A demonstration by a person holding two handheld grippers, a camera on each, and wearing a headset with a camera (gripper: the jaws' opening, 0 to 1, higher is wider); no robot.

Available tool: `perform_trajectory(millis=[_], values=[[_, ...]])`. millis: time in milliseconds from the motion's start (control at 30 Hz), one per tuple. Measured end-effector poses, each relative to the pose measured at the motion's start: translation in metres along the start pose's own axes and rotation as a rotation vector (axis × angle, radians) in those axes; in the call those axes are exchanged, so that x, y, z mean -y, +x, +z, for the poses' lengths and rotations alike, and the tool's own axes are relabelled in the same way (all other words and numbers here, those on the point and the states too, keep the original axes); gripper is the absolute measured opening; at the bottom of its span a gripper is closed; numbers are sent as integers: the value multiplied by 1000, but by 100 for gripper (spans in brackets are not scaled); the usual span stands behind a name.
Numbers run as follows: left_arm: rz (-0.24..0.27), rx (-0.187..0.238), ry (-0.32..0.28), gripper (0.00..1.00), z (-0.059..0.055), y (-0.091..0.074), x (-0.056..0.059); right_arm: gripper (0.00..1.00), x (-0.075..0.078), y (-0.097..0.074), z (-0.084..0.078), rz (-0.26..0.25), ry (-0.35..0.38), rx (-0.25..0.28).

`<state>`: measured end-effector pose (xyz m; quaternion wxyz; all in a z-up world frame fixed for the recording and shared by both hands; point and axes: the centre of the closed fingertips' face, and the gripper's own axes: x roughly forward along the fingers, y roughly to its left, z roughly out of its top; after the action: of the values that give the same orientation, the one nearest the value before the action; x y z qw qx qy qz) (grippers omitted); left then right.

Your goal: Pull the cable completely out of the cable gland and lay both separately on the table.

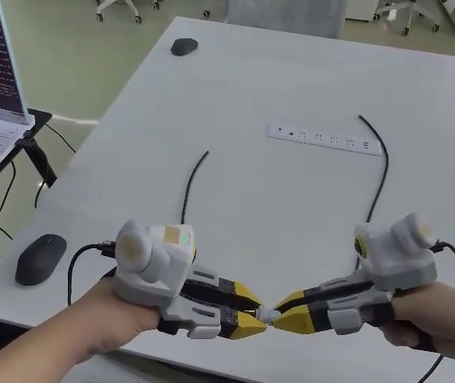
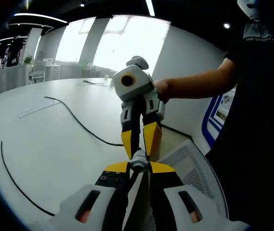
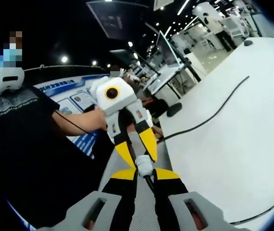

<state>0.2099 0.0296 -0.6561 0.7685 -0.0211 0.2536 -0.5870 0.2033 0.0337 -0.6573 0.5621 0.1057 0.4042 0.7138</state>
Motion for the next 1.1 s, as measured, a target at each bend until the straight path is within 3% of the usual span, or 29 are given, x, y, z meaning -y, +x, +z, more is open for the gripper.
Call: perform_trajectory(millis=[300, 500, 700, 900, 1100], values=[[-5, 4, -27, 15, -2, -3, 0, 8, 0, 2, 0, -66, -165, -35], [-7, 6, -46, 15, -4, -2, 0, 7, -1, 3, 0, -144, -350, -81], [-8, 29, -76, 15, -1, -4, 0, 7, -3, 3, 3, -241, -550, -107], [-3, 29, -97, 15, -2, -3, -2, 7, 0, 4, 1, -347, -759, -187], [5, 42, -122, 15, -1, -3, -6, 7, 3, 4, 3, -472, -894, -220]])
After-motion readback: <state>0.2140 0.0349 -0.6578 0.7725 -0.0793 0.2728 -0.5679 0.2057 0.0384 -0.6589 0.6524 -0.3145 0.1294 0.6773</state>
